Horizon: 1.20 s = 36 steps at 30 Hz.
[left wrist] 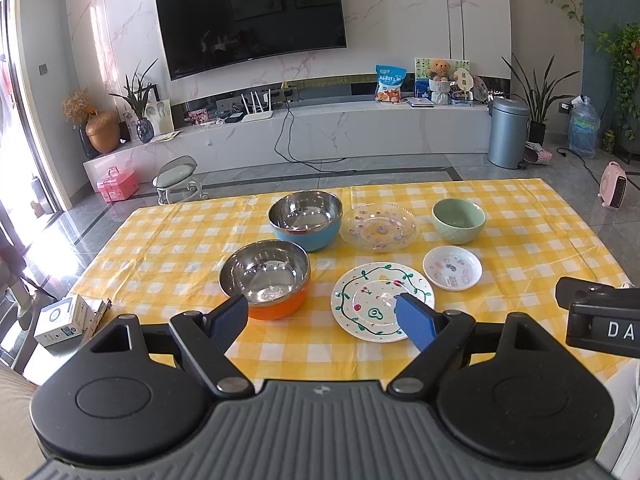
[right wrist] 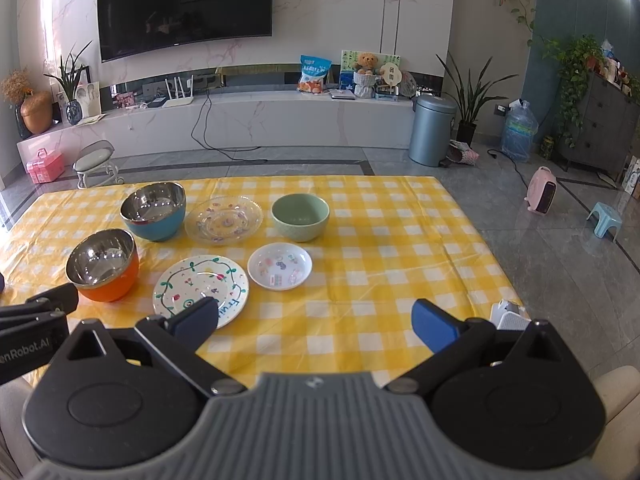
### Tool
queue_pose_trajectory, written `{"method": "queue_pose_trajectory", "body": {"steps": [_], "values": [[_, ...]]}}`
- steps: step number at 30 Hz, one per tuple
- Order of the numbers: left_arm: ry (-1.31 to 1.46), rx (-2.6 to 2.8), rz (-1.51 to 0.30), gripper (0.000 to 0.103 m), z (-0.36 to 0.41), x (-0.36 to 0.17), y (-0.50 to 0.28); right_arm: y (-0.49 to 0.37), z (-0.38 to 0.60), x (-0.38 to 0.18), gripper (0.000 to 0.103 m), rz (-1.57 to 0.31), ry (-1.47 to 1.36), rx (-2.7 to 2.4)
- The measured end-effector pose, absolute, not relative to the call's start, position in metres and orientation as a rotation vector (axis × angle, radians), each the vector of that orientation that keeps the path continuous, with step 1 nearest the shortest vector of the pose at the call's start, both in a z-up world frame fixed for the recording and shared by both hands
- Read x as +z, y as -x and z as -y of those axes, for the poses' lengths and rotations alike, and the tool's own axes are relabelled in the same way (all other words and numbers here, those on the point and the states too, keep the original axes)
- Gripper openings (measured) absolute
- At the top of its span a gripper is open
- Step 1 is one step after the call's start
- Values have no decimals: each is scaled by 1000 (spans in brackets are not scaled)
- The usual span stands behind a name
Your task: Organize plates and bowls
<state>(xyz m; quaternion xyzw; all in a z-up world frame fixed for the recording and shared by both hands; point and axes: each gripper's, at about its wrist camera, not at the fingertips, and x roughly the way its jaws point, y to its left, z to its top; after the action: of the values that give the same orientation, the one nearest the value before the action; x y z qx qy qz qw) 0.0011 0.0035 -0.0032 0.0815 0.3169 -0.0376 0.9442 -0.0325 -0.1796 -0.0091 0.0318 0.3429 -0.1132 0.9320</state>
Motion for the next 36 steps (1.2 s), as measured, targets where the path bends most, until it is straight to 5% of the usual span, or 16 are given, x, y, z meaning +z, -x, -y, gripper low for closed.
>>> {"method": "queue_pose_trajectory", "body": {"steps": [36], "values": [[-156, -92, -651, 98, -8, -1, -6, 32, 181, -16, 101, -699, -75, -220]]}}
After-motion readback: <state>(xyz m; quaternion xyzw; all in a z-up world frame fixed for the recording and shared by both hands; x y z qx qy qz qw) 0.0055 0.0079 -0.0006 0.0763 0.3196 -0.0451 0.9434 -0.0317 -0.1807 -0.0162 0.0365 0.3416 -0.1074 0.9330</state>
